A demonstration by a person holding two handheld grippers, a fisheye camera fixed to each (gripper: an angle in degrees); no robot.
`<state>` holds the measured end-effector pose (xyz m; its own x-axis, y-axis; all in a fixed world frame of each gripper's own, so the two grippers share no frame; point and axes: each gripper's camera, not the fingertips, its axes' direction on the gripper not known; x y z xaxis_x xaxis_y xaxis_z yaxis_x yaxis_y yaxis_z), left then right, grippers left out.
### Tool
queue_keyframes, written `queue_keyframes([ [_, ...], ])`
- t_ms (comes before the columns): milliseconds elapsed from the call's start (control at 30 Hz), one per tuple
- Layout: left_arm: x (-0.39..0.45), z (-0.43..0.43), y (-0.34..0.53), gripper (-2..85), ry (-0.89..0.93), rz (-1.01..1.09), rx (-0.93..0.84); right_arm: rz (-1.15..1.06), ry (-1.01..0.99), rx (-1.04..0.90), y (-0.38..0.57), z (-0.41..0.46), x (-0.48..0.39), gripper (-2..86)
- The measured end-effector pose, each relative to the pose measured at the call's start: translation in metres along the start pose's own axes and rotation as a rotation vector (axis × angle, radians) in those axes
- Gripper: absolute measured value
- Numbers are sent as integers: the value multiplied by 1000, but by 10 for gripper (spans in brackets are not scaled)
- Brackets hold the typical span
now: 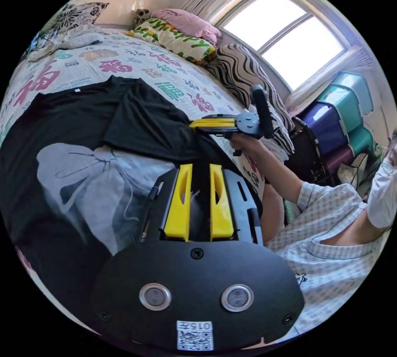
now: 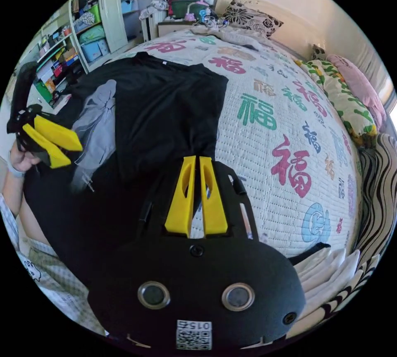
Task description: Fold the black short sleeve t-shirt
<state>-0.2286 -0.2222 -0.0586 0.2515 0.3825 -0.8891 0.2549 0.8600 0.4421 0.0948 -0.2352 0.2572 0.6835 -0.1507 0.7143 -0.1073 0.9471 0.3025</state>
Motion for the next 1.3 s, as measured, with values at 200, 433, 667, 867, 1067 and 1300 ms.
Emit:
queue_keyframes([
  [200,-85,-245,137,103,-411,-433,503,-73,63,156,-36,-53,-46,22],
  [433,-186,-317,220,108,-382,-774,684,-285,-190,212,-182,-57,-195,49],
  [667,-237,-333,216,90,-216,-842,658,-293,-313,11,-347,42,-368,64],
  [867,-237,-351,217,69,-218,-841,664,-332,-65,-133,-419,131,-463,75],
  [1067,-238,-359,221,62,-168,-850,695,-336,60,-180,-454,179,-498,79],
  [1300,-222,-357,226,1,-140,-859,726,-307,66,-130,-460,170,-484,-6],
])
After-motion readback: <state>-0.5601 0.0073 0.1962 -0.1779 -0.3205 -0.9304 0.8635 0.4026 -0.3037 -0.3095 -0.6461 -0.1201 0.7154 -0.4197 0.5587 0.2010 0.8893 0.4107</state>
